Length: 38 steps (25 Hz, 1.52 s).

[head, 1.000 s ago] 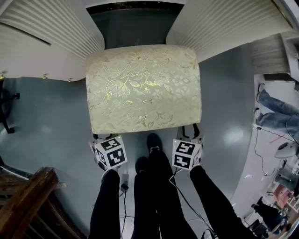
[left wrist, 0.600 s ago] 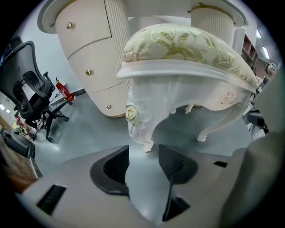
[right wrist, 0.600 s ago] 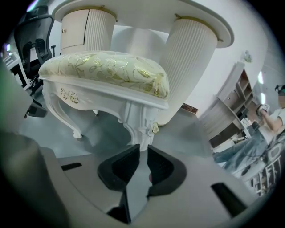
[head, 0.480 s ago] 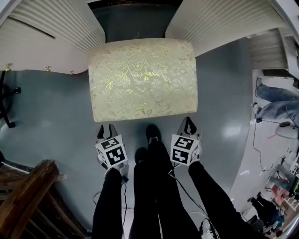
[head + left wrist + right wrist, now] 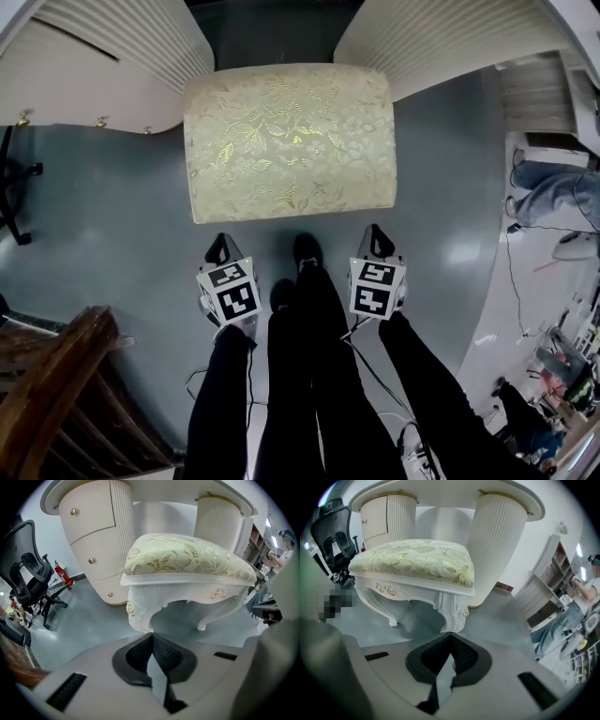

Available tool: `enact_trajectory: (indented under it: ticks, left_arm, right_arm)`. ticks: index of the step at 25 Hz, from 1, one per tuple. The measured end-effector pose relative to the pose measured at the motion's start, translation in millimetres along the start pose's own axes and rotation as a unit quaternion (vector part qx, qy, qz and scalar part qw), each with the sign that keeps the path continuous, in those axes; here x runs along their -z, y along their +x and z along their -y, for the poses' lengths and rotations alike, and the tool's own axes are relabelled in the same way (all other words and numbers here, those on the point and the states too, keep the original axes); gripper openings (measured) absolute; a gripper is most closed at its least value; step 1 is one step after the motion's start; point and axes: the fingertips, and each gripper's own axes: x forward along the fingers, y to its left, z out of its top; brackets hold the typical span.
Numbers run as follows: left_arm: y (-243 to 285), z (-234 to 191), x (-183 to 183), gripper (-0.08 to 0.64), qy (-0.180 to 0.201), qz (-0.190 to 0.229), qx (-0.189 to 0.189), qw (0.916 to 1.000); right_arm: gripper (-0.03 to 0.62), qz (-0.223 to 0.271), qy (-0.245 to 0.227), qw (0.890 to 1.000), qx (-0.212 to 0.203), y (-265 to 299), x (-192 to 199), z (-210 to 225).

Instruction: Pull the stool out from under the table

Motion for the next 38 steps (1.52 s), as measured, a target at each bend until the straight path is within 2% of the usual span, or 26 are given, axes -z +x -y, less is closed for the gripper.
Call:
enact_trajectory:
  ticks: [5, 9, 13, 38]
  left_arm:
    - [-3, 10, 2, 0.008, 0.005, -0.01, 0.02, 0.9997]
    - [-4, 14, 2, 0.008, 0.008, -0.014, 0.026, 0.9995]
    - [-4, 15, -3, 0.008, 0.012, -0.012, 0.028, 0.9995]
    - [-9, 16, -20, 0.008, 0.019, -0.017, 0.032, 0.9992]
  right_arm:
    - [0.003, -0.008, 0.008, 1.0, -0.018, -8, 0, -5]
    - [0.003, -0.01, -0.005, 1.0, -0.028, -12, -3, -9]
    - [0.003, -0.011, -0.02, 0.999, -0.035, -13, -5, -12]
    - [0.003, -0.014, -0.031, 0.998, -0.046, -18, -21, -15]
